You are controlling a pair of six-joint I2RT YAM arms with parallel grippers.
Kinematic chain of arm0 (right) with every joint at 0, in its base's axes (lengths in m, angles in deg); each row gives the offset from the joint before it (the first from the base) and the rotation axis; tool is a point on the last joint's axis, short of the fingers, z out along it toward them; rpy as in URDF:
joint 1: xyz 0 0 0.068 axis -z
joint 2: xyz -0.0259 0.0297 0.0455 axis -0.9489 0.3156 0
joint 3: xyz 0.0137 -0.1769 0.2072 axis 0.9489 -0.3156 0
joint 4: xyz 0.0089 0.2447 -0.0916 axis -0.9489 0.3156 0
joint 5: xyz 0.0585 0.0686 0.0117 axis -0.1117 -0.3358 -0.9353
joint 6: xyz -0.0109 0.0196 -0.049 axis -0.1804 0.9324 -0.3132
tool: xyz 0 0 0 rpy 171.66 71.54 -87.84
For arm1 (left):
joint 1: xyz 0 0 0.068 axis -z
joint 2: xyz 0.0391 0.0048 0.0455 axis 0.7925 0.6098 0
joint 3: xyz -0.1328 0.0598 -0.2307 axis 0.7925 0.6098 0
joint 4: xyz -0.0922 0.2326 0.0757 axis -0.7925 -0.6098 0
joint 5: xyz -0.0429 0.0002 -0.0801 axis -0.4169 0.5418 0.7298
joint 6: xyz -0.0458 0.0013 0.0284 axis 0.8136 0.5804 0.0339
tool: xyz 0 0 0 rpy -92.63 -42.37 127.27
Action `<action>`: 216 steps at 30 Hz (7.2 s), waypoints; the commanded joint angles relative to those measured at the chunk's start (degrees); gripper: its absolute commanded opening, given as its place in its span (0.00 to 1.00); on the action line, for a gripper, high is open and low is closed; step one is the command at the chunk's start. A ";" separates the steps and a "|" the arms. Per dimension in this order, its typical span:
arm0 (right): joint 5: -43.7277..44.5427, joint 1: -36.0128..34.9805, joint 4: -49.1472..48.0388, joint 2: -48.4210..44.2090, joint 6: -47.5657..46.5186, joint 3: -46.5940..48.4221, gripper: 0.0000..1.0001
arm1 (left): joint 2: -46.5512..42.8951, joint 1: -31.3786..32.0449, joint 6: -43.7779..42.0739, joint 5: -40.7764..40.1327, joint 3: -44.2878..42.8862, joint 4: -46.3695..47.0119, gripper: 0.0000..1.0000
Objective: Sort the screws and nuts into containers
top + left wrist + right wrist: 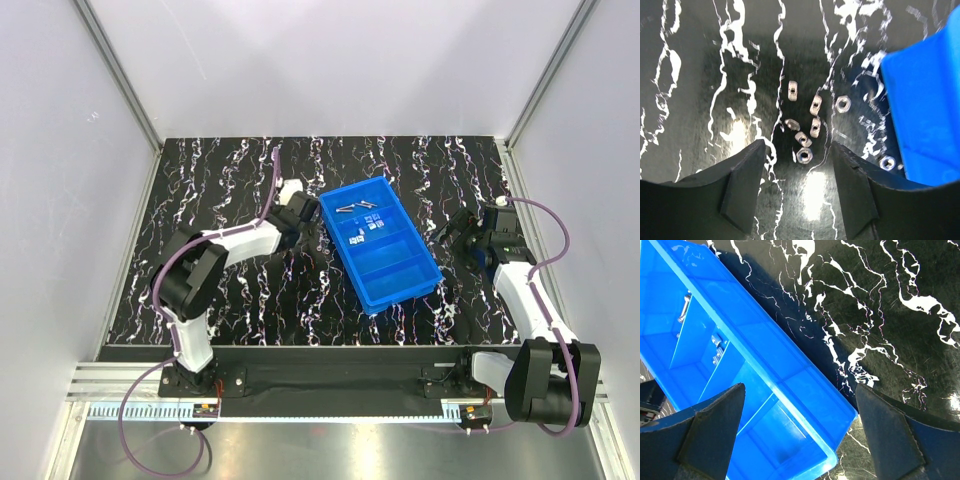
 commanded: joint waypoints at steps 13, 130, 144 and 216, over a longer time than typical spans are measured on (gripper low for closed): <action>0.29 -0.18 -0.64 0.00 -0.80 2.03 1.00 | 4.59 1.58 1.00 -0.56 -0.25 1.17 0.49; 2.22 -0.18 2.00 1.41 -0.89 7.31 1.00 | 4.76 9.23 2.85 -5.14 -2.97 2.56 0.54; 2.31 -0.18 1.91 1.93 -0.63 7.04 1.00 | 7.40 9.05 4.95 -4.52 -2.62 0.29 0.38; 1.43 -0.18 1.91 -0.26 -0.28 5.81 1.00 | -6.40 9.93 9.44 -2.58 13.02 -1.12 0.42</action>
